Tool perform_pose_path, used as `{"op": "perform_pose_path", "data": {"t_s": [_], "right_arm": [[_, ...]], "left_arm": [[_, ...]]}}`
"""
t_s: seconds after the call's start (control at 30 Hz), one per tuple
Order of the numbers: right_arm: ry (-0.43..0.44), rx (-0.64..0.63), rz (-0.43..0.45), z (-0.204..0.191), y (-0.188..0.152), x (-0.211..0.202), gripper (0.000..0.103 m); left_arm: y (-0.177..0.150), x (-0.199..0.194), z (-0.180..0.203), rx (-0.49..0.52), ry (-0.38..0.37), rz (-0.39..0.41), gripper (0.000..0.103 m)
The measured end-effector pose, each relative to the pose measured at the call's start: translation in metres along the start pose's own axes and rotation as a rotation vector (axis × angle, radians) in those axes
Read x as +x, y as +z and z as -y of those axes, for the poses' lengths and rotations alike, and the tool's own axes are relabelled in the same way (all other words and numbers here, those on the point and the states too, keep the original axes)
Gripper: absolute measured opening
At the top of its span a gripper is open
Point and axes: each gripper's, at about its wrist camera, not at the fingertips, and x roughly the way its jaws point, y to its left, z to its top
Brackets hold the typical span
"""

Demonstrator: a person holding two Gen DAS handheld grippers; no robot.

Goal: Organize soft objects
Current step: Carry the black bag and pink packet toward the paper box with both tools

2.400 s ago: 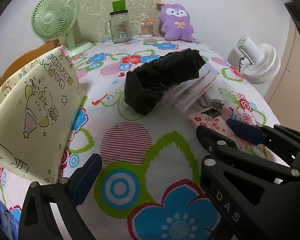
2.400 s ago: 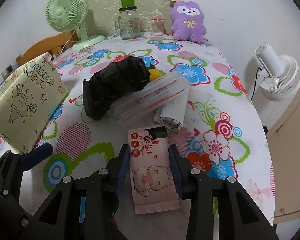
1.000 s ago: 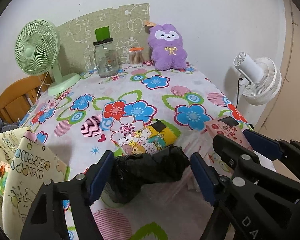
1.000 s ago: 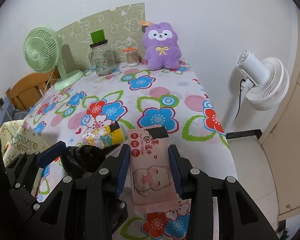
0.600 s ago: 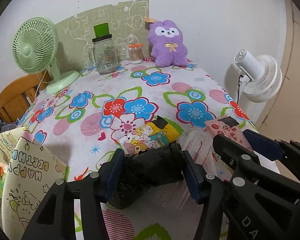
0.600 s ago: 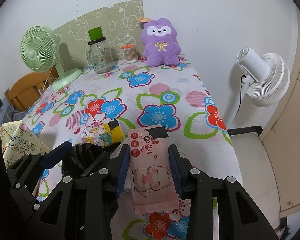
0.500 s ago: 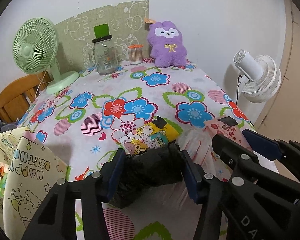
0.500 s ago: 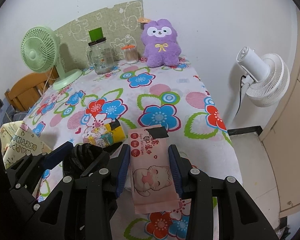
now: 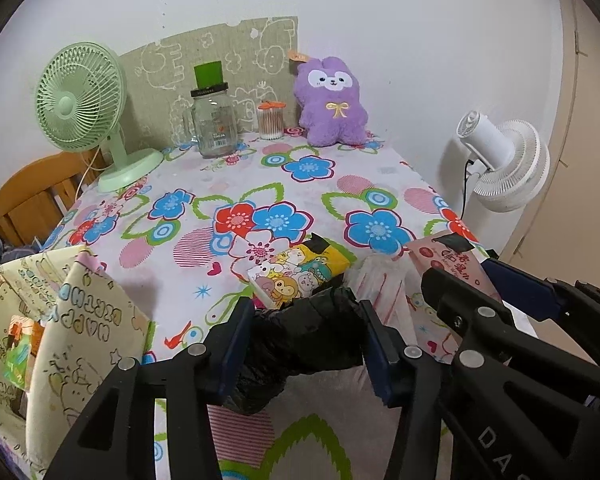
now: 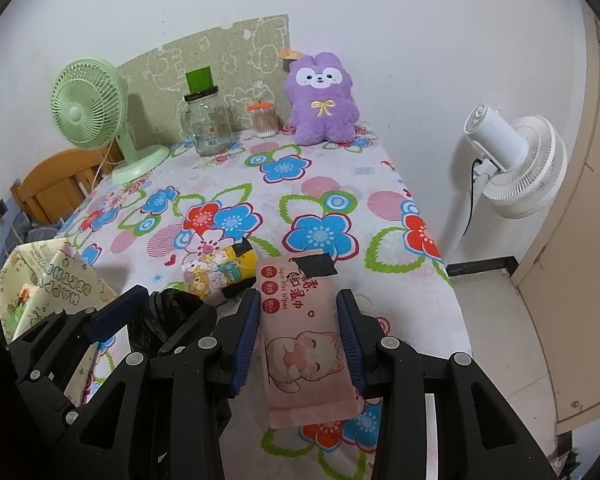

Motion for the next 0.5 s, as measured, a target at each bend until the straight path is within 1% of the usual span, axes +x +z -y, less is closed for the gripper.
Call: {"op": "perform_pose_path", "data": {"t_s": [0.5], "right_arm": [[-0.009, -0.005, 0.040, -0.014, -0.007, -0.037, 0.042]], "left_arm": [[-0.007, -0.039, -0.006, 0.006, -0.011, 0.044, 0.053]]}}
